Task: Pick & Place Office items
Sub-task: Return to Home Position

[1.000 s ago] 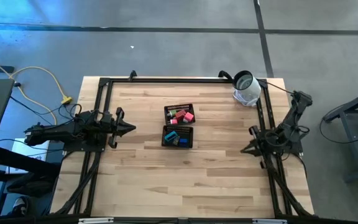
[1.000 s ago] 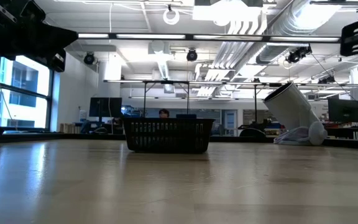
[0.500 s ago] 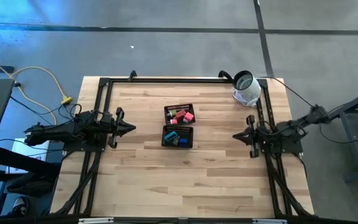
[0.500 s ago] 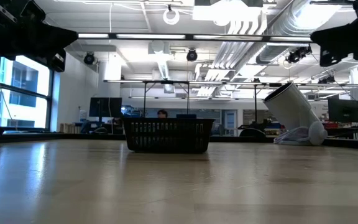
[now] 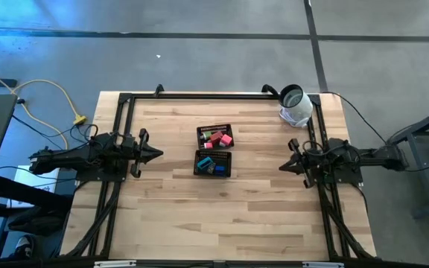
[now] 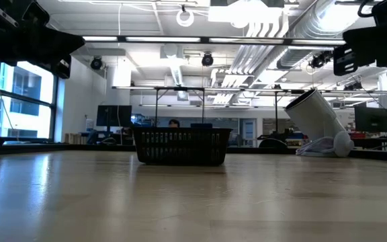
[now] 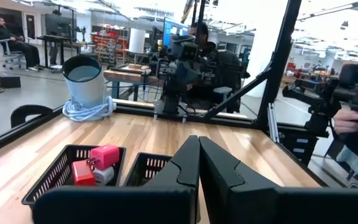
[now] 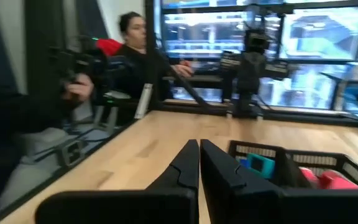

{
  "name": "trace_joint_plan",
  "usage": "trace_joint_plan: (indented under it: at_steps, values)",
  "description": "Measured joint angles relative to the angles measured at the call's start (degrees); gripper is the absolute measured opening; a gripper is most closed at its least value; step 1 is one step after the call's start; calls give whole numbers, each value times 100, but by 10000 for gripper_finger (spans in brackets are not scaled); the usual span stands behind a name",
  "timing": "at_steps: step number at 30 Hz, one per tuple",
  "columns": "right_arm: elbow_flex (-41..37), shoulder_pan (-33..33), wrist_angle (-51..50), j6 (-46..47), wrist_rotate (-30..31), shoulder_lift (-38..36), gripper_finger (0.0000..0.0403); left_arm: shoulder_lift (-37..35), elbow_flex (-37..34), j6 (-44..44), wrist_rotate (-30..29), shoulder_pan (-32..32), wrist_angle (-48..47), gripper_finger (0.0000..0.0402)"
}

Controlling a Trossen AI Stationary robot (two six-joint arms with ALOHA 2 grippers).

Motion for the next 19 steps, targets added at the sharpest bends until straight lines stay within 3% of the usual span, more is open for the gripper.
trace_joint_plan:
  at_steps: [7,19]
  values:
    - [0,-406,84,89,-1301,0,2,1,0,0,203,0,10,1]
    - [0,-468,61,251,-984,63,2,0,0,15,193,0,-68,1]
